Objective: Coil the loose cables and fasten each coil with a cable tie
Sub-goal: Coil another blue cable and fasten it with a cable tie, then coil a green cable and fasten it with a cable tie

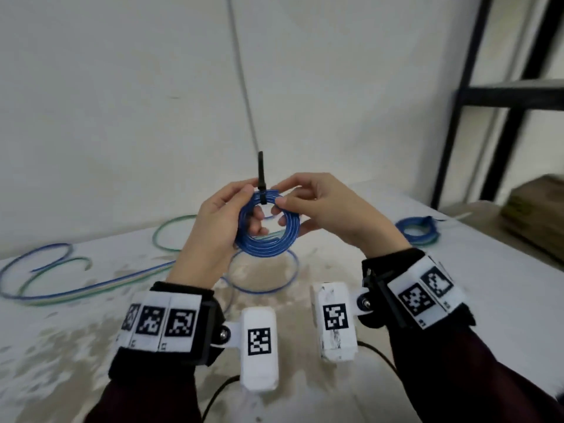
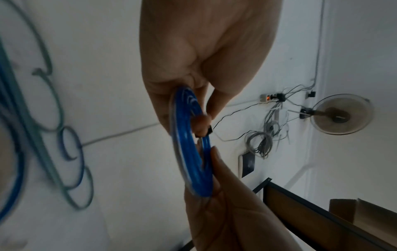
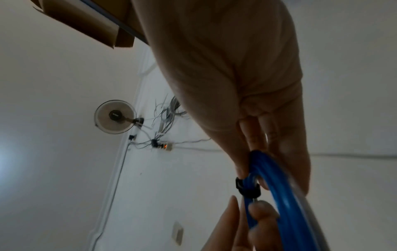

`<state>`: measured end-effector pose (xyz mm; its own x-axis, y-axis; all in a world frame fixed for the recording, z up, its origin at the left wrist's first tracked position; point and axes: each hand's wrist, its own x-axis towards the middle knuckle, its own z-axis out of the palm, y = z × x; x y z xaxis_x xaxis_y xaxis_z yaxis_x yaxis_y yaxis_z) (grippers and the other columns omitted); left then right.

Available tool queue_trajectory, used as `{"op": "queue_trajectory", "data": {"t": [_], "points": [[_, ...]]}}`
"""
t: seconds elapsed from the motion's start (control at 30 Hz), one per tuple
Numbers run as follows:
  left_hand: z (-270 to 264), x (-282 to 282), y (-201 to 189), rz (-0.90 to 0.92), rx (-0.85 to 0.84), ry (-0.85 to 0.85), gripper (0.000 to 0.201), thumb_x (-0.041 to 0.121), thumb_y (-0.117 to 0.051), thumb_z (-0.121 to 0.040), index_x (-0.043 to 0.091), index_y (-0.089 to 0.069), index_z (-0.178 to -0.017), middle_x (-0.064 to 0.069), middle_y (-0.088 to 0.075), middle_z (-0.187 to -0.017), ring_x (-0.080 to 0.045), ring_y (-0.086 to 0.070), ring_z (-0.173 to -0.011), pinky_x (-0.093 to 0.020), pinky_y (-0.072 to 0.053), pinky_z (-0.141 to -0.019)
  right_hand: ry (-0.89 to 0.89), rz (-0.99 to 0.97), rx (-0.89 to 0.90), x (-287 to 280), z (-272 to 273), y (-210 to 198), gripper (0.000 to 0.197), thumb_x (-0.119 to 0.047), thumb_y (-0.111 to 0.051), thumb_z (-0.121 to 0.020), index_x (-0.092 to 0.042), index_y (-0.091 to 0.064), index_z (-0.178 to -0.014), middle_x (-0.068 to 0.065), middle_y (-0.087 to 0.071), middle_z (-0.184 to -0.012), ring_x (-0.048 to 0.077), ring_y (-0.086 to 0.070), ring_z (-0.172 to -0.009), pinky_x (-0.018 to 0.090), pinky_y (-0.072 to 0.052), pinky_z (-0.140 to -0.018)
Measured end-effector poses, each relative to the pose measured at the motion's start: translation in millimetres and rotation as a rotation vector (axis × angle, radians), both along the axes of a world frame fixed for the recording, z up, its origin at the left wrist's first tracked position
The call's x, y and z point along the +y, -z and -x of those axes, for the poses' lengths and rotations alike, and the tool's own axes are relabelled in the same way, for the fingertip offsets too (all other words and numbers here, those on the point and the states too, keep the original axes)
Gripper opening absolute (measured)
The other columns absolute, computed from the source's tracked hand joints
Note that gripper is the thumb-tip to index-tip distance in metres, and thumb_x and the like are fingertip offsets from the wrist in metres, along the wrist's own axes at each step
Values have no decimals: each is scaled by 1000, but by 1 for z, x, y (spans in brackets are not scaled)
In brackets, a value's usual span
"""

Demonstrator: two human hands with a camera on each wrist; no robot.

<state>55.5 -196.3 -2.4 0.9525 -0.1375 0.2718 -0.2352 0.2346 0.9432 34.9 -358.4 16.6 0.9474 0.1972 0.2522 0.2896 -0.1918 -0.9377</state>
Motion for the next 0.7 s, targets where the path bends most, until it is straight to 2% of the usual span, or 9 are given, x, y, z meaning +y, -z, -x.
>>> {"op": "queue_trajectory", "data": {"t": [0.1, 0.2, 0.33, 0.43, 0.47, 0.57, 0.63, 0.7], "points": [[-14, -46, 20, 6, 128, 40, 25, 20, -43, -100, 9, -65, -104, -9, -68, -79, -17, -63, -64, -30, -54, -65, 146, -74, 37, -41, 8, 21, 19, -7, -58, -93, 0, -60, -110, 10, -69, -83, 13, -66, -65, 26, -55, -56], [-26, -80, 46, 35, 315, 78, 28, 26, -39, -101, 13, -64, -93, -9, -65, -84, -20, -62, -74, -34, -49, -75, 318, -189, 64, -81, 12, 40, 17, -7, -57, -93, -1, -59, -110, 10, -68, -81, 11, -66, -63, 26, -56, -57], [-39, -108, 76, 142, 497, 177, 25, 23, -42, -99, 12, -63, -90, -4, -62, -76, -18, -61, -69, -31, -47, -73, 543, -298, 129, -140, 3, 56, 19, -2, -54, -94, -1, -54, -112, 9, -65, -80, 11, -65, -63, 28, -57, -57], [-47, -113, 93, 272, 616, 198, 19, 14, -46, -95, 9, -63, -88, -3, -63, -62, -15, -63, -55, -29, -47, -72, 624, -321, 207, -180, -10, 66, 26, 3, -52, -93, 0, -50, -118, 12, -62, -86, 20, -63, -74, 39, -60, -71], [-49, -113, 98, 318, 649, 200, 18, 13, -47, -95, 9, -63, -88, -2, -63, -60, -14, -62, -52, -29, -48, -70, 652, -331, 222, -191, -14, 70, 26, 4, -53, -92, 1, -49, -118, 13, -61, -85, 21, -63, -74, 38, -60, -70], [-56, -108, 112, 376, 690, 178, 17, 13, -47, -95, 10, -62, -88, -2, -61, -61, -13, -61, -52, -26, -53, -62, 754, -372, 262, -212, -27, 78, 22, 4, -52, -93, -1, -48, -114, 13, -60, -80, 20, -62, -69, 37, -59, -71], [-59, -106, 117, 394, 691, 166, 17, 13, -47, -95, 10, -62, -87, -2, -61, -61, -13, -59, -53, -26, -55, -60, 819, -406, 280, -220, -36, 87, 21, 2, -54, -92, -1, -50, -113, 14, -61, -83, 21, -63, -71, 34, -59, -67], [-60, -104, 119, 402, 689, 159, 18, 12, -46, -95, 9, -61, -86, -3, -60, -59, -13, -59, -51, -24, -56, -59, 913, -404, 268, -224, -45, 96, 10, 0, -60, -89, -3, -55, -97, 18, -64, -93, 25, -65, -78, 35, -59, -65]]}}
